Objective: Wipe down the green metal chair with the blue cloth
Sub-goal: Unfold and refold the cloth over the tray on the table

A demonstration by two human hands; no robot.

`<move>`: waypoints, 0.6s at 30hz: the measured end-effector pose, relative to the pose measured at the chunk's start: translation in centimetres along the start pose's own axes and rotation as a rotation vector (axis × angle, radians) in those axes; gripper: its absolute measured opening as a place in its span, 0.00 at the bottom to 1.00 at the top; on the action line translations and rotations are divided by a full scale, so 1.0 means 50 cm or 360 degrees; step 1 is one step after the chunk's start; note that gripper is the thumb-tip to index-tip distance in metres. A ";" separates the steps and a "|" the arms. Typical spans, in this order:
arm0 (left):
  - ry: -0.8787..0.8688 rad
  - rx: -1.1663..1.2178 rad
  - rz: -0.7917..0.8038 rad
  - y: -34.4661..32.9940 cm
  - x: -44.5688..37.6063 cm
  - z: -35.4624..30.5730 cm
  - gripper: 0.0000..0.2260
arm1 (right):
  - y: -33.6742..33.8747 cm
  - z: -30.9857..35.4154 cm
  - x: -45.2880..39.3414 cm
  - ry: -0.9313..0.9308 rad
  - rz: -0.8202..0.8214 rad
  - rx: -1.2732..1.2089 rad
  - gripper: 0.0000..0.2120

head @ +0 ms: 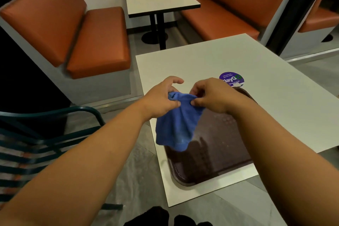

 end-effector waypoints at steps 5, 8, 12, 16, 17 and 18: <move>-0.0186 -0.0171 -0.0314 -0.006 -0.012 -0.023 0.22 | 0.001 -0.019 0.012 0.0277 -0.0414 -0.0061 0.08; -0.0334 -0.0458 -0.0380 -0.065 0.012 0.001 0.19 | -0.045 -0.051 0.042 0.0466 -0.0460 0.0074 0.09; -0.0199 -0.0848 0.0087 -0.224 0.061 0.097 0.13 | -0.190 -0.134 0.093 0.0551 -0.0159 0.0353 0.11; -0.0147 -0.1074 0.0601 -0.344 0.123 0.172 0.17 | -0.312 -0.209 0.136 0.0361 0.0208 0.0597 0.13; -0.0151 -0.1077 0.0660 -0.353 0.127 0.178 0.17 | -0.326 -0.217 0.142 0.0304 0.0255 0.0635 0.13; -0.0157 -0.1039 0.0686 -0.355 0.124 0.181 0.16 | -0.332 -0.223 0.143 0.0268 0.0279 0.0649 0.13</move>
Point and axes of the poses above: each hand's wrist, its own x-axis away from the middle knuckle, its own y-axis out of the back of the hand, z = x × y, the point moved 6 cm from there along -x, towards the middle knuckle, and after that the axes turned 4 degrees about z, right-handed, at the moved point
